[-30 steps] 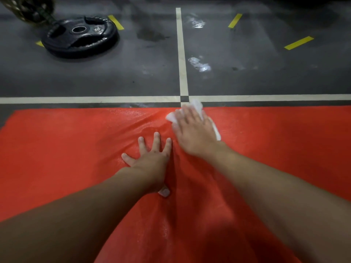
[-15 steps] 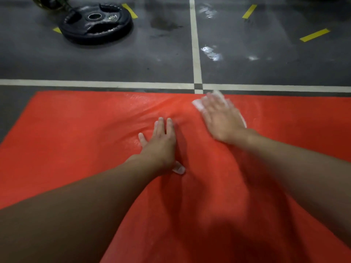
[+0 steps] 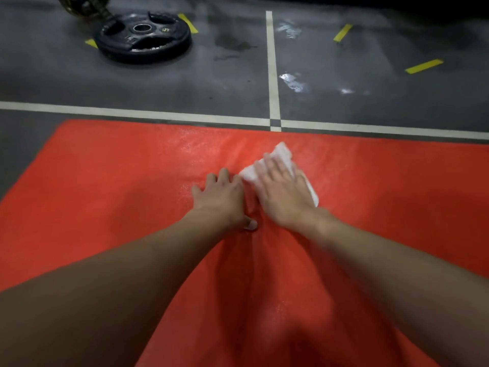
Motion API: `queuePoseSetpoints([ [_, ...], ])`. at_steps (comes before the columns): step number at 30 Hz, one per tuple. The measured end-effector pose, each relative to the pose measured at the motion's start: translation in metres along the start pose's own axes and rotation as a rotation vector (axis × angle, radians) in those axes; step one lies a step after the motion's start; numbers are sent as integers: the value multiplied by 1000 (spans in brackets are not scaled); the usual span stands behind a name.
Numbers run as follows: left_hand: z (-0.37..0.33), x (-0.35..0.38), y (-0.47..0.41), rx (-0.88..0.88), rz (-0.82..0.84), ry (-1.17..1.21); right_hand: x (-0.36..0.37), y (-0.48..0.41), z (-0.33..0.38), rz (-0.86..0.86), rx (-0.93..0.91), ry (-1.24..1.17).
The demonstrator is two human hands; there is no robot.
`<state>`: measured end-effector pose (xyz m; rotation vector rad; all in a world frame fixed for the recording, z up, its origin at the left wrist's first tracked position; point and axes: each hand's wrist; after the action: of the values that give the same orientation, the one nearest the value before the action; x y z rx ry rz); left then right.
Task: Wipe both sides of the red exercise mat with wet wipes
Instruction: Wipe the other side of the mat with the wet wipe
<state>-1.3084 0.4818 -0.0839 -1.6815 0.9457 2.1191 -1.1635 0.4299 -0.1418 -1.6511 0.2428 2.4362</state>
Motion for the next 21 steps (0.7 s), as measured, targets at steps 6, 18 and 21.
queuePoseSetpoints([
  [6,17,16,16,197,216,13,-20,5,-35,-76,281,-52],
  [18,6,40,52,40,6,60,11,49,28,-113,245,-52],
  [21,19,30,54,143,140,10,8,74,33,57,-133,71],
])
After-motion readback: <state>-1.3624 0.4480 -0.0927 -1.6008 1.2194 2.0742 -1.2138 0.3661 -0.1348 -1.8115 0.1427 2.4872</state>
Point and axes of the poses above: each hand's wrist, its own y-axis away from the middle knuckle, its own x-axis out of the palm, z = x × y, and after that the axes turned 15 degrees about -y, right-handed
